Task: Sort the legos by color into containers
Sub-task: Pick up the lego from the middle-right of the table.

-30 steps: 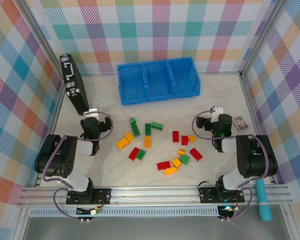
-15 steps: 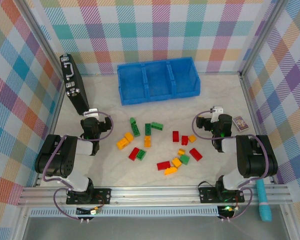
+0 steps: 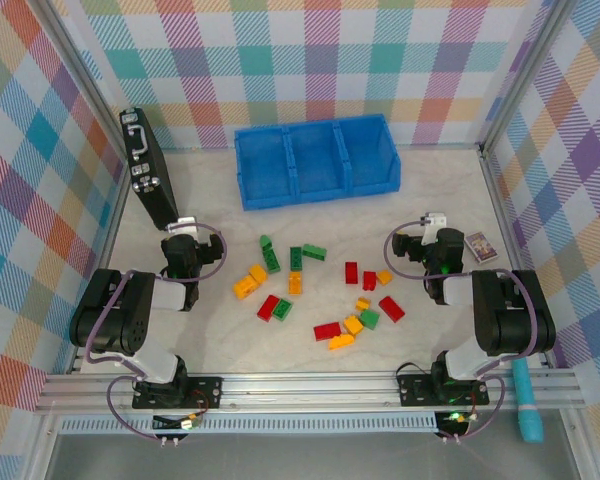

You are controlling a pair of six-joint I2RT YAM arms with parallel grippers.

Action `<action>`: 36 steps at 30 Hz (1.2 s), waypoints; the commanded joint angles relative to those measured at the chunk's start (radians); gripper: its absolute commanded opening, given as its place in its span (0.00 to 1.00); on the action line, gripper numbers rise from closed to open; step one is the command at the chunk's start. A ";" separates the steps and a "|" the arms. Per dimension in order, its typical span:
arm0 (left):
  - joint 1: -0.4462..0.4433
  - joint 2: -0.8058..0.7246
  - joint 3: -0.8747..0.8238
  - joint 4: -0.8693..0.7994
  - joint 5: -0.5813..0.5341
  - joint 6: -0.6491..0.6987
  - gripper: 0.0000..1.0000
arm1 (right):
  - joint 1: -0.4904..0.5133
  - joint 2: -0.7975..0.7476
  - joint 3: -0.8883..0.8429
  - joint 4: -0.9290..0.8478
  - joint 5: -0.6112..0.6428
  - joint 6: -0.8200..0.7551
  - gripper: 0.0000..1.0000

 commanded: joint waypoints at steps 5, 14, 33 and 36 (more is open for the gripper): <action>-0.004 0.003 0.013 0.005 0.016 0.005 1.00 | 0.002 -0.007 0.016 0.029 -0.012 0.015 0.99; -0.003 0.001 0.013 0.005 0.016 0.005 1.00 | 0.003 -0.007 0.015 0.029 -0.012 0.015 0.99; -0.097 -0.163 0.333 -0.686 -0.371 -0.049 1.00 | 0.002 -0.226 0.476 -1.101 0.271 0.430 0.99; -0.176 -0.188 0.625 -1.055 -0.456 -0.061 1.00 | 0.002 -0.221 0.545 -1.252 0.245 0.481 0.99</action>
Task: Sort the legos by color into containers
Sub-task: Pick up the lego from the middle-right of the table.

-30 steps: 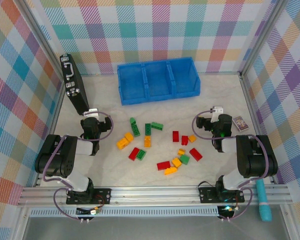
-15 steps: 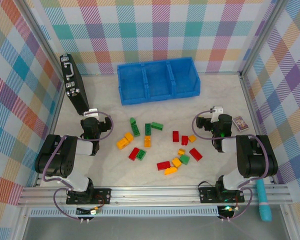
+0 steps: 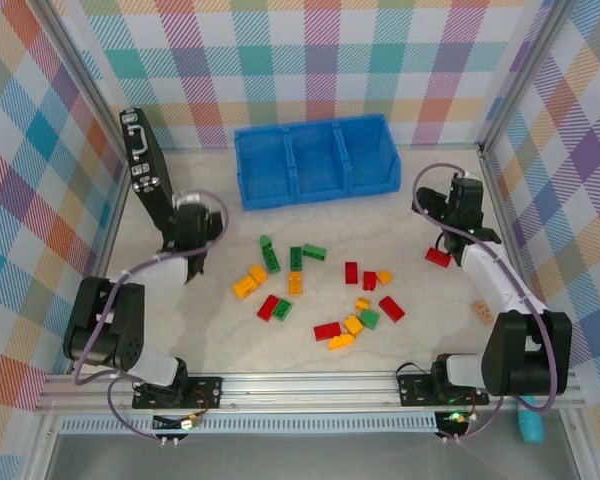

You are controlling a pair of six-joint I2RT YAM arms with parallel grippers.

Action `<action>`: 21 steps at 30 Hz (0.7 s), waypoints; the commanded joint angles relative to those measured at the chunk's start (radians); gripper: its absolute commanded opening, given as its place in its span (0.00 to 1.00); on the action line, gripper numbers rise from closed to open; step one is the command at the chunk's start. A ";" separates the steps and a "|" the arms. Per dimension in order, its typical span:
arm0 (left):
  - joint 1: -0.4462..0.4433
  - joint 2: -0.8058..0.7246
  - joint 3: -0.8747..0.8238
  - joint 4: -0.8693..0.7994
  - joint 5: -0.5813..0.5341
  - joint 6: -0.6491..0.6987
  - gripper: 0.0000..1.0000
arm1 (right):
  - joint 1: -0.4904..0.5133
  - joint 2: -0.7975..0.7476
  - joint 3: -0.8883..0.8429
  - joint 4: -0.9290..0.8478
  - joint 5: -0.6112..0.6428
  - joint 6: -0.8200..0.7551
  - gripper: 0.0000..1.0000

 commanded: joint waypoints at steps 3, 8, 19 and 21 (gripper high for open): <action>-0.132 -0.112 0.426 -0.639 -0.136 0.010 1.00 | 0.002 0.024 0.078 -0.435 -0.003 0.185 0.99; -0.147 -0.214 0.552 -0.760 0.151 0.090 1.00 | 0.002 0.054 0.069 -0.495 -0.013 0.191 0.99; -0.163 -0.387 0.538 -0.791 0.365 0.041 1.00 | -0.013 0.171 0.049 -0.486 0.006 0.057 0.99; -0.163 -0.404 0.532 -0.787 0.375 0.053 1.00 | -0.033 0.204 0.063 -0.479 -0.017 0.025 0.99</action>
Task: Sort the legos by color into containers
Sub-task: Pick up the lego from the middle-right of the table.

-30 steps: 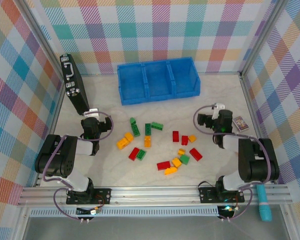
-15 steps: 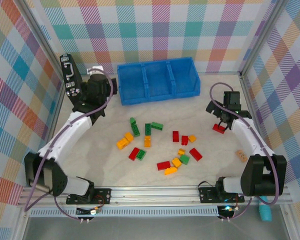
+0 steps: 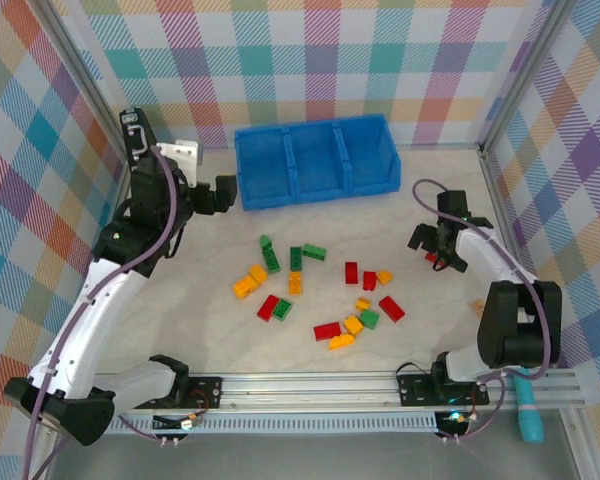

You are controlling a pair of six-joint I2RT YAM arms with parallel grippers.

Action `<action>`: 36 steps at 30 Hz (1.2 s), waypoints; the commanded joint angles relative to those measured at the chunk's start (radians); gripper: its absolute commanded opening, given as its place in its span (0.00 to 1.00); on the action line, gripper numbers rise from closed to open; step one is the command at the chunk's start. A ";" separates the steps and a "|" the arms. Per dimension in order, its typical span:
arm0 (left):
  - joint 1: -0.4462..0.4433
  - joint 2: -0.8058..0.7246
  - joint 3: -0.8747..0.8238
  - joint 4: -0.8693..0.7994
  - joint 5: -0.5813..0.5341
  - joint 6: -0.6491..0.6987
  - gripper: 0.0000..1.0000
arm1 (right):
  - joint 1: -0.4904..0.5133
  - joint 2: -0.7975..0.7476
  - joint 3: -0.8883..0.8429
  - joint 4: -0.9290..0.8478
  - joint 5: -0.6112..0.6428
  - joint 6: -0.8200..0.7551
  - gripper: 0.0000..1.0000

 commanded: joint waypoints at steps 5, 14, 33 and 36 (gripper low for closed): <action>-0.004 -0.071 -0.022 -0.027 0.062 0.043 1.00 | -0.077 0.081 0.017 0.015 -0.055 -0.112 0.99; -0.004 -0.062 -0.020 -0.028 0.069 0.050 1.00 | -0.134 0.198 0.080 0.035 -0.109 -0.149 0.97; -0.003 -0.032 0.000 -0.051 0.062 0.048 1.00 | -0.138 0.325 0.125 0.004 -0.092 -0.159 0.56; -0.002 -0.025 0.002 -0.054 0.063 0.048 1.00 | -0.138 0.336 0.130 -0.002 -0.096 -0.162 0.57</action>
